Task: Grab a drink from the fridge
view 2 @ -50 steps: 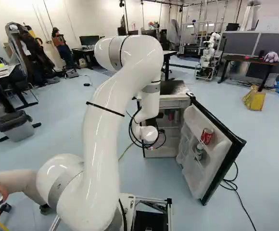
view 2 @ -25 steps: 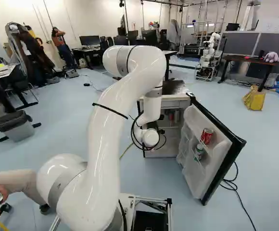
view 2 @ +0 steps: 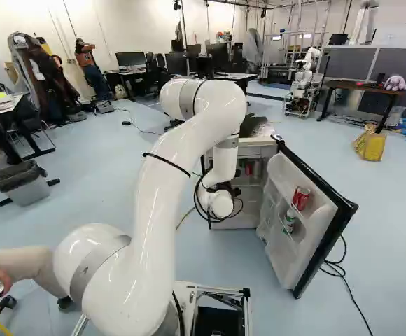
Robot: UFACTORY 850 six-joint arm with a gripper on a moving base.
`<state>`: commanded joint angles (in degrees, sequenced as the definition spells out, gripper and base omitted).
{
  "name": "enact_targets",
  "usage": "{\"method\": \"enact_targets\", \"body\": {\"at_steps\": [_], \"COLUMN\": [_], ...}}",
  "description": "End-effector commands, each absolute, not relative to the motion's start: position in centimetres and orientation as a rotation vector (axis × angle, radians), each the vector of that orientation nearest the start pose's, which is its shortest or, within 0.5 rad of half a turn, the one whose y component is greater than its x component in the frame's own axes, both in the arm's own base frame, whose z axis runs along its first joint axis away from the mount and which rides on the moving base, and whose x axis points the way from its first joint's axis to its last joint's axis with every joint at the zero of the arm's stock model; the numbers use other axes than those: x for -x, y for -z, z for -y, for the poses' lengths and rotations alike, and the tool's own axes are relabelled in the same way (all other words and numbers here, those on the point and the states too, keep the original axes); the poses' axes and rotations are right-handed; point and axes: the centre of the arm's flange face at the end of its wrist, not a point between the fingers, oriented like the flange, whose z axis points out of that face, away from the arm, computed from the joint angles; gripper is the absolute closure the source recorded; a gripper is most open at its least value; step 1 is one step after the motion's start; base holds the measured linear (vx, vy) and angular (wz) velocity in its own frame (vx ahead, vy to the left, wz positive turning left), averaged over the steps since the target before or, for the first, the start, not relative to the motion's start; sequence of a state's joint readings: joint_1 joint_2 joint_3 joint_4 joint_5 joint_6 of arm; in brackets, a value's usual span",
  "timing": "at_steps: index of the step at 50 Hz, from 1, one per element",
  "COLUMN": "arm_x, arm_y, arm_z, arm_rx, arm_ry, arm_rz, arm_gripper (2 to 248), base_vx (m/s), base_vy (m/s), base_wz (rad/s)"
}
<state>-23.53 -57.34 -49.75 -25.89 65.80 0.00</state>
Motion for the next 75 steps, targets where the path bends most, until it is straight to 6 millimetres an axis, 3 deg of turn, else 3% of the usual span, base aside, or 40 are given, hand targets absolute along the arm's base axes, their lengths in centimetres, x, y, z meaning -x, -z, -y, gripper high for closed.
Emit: {"method": "enact_targets", "body": {"at_steps": [21,75], "arm_x": [-47.3,-50.2], "arm_y": [-6.5,-5.6], "arm_z": [17.2,19.7], "arm_rx": [2.612,2.565], "arm_ry": [1.621,1.749], "arm_rz": [-0.018,-0.028], "arm_gripper": [3,3], "base_vx": [0.000,0.000], "base_vy": [0.000,0.000], "base_wz": [0.000,0.000]}}
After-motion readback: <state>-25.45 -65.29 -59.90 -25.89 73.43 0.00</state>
